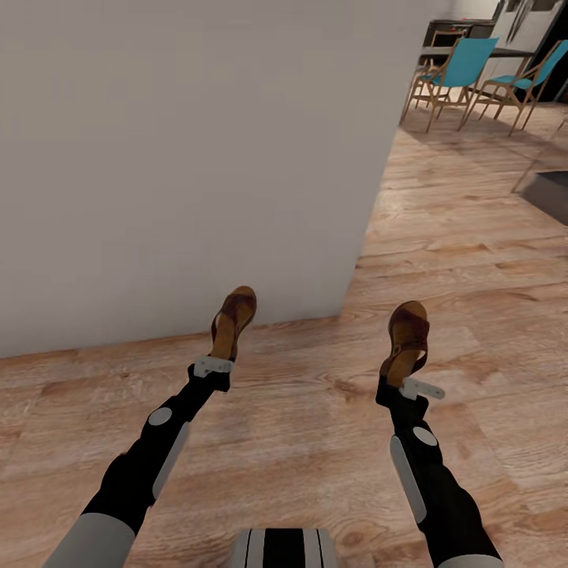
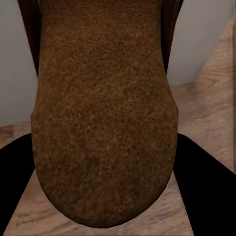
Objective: Pick up the two gym shoes and the two sandals from the corridor floor and place them onto the hallstand (shoe rack) in the corridor, making sure they are on the rack and not on the floor. Arrange them so the two gym shoes are next to each other and the two sandals are next to each other.
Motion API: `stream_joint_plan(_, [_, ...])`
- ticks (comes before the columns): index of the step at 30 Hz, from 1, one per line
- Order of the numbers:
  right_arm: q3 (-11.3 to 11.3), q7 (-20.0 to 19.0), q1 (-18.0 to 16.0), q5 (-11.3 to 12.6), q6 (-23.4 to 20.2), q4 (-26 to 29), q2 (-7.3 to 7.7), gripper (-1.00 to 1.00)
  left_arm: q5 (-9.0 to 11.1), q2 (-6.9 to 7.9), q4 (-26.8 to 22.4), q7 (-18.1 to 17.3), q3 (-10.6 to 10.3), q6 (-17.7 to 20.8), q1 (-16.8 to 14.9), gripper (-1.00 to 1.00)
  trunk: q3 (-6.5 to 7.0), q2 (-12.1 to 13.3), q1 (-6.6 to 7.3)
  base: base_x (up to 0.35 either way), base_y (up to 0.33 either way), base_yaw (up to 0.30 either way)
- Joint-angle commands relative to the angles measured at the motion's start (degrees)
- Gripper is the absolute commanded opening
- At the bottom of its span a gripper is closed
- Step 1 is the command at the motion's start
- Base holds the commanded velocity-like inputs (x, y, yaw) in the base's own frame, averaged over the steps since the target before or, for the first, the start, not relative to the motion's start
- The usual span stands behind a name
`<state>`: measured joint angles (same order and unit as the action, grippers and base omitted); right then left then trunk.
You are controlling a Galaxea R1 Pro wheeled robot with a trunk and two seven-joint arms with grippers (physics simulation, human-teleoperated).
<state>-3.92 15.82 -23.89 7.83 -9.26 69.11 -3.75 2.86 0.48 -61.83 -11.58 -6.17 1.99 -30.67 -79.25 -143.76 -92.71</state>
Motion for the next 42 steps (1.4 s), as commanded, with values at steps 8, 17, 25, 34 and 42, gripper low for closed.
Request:
stream_joint_plan(8, [-0.03,0.17,-0.02,0.43,-0.23,0.12,-0.03,-1.0,0.3,0.05,-0.05,-0.11,-0.07,0.21,-0.01,-1.0,2.47,0.1,0.21,0.0,0.0,-0.092])
stream_joint_plan(17, [-0.03,0.17,-0.01,0.43,-0.23,0.08,-0.03,-1.0,0.3,0.05,-0.05,-0.11,-0.08,0.21,-0.01,-1.0,5.28,0.22,0.44,0.0,0.0,-0.088])
stream_joint_plan(25, [-0.03,0.16,-0.02,0.43,-0.23,0.09,-0.03,-1.0,0.29,0.05,-0.05,-0.11,-0.1,0.21,-0.01,-1.0,7.78,0.32,0.65,0.0,0.0,-0.084])
stream_joint_plan(34, [-0.03,0.17,-0.02,0.43,-0.23,0.11,-0.03,-1.0,0.29,0.05,-0.05,-0.11,-0.12,0.21,-0.01,-1.0,10.59,0.44,0.88,0.0,0.0,-0.082])
stream_joint_plan(42, [-0.03,0.17,-0.02,0.43,-0.23,0.13,-0.03,-1.0,0.29,0.05,-0.05,-0.13,-0.12,0.2,-0.01,-1.0,13.0,1.33,1.48,0.0,0.0,-0.08])
